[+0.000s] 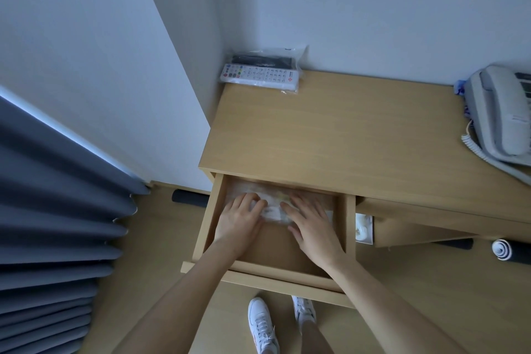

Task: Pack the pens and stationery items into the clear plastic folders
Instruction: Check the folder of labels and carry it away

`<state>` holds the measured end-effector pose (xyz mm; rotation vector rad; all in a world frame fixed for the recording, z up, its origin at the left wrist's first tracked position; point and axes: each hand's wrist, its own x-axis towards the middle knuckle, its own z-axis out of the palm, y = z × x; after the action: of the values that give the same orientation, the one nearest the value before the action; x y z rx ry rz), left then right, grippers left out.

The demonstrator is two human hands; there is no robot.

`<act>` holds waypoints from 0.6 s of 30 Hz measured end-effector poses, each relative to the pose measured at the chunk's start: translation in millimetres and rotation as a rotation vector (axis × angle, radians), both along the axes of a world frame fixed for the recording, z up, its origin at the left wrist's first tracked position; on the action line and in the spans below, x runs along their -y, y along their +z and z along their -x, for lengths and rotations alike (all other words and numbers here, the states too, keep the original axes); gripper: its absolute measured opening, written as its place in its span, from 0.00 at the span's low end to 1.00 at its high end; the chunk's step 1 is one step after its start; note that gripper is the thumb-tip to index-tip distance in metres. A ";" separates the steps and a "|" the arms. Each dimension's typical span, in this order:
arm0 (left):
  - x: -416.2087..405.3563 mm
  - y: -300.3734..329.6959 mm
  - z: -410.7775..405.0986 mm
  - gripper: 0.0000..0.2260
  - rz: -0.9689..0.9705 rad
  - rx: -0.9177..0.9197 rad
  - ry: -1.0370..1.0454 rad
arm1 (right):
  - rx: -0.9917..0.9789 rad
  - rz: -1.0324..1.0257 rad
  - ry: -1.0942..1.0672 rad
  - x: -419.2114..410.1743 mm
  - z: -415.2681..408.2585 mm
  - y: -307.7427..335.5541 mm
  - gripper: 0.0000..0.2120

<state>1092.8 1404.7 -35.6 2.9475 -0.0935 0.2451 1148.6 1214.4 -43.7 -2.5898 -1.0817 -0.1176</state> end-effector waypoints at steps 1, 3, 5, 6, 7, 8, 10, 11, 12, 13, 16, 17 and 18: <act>-0.4 0.9 0.6 0.25 0.004 0.002 -0.001 | -0.006 0.007 0.003 -0.4 0.2 0.5 0.27; -1.7 3.4 1.9 0.25 0.004 0.007 -0.002 | -0.024 0.011 0.010 -1.2 0.3 2.2 0.27; -4.7 6.8 4.0 0.24 0.001 0.006 -0.002 | -0.036 0.011 0.016 -1.7 0.8 5.7 0.27; -6.2 8.5 5.3 0.24 0.004 0.008 -0.001 | -0.038 0.013 0.019 -1.8 1.5 8.1 0.27; -7.5 10.2 6.7 0.23 0.009 0.014 0.002 | -0.039 0.014 0.022 -2.1 2.2 10.9 0.27; -8.5 12.4 7.8 0.22 0.016 0.019 0.003 | -0.042 0.016 0.023 -2.3 3.1 14.4 0.27; -9.5 17.4 10.4 0.20 0.019 0.036 0.006 | -0.049 0.020 0.028 -2.3 5.3 20.9 0.26; -9.8 20.6 12.1 0.18 0.014 0.047 0.008 | -0.053 0.022 0.031 -1.8 6.7 23.8 0.26; -10.1 24.0 14.5 0.17 0.009 0.055 0.008 | -0.062 0.027 0.033 -1.2 8.3 27.0 0.27; -10.2 28.0 17.2 0.16 0.006 0.062 0.007 | -0.072 0.032 0.032 -0.4 9.9 30.3 0.27; -11.3 40.6 23.2 0.16 -0.021 0.075 0.004 | -0.093 0.054 0.017 1.9 14.0 42.5 0.28; -11.4 45.6 23.6 0.17 -0.027 0.072 0.003 | -0.089 0.070 0.010 2.5 14.9 47.1 0.28; -11.1 50.9 22.9 0.18 -0.030 0.073 -0.001 | -0.079 0.085 -0.001 3.6 15.6 52.0 0.28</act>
<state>1069.9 1415.8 15.3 2.9681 -0.1092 0.3537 1133.0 1210.8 8.4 -2.6456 -1.0798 0.0311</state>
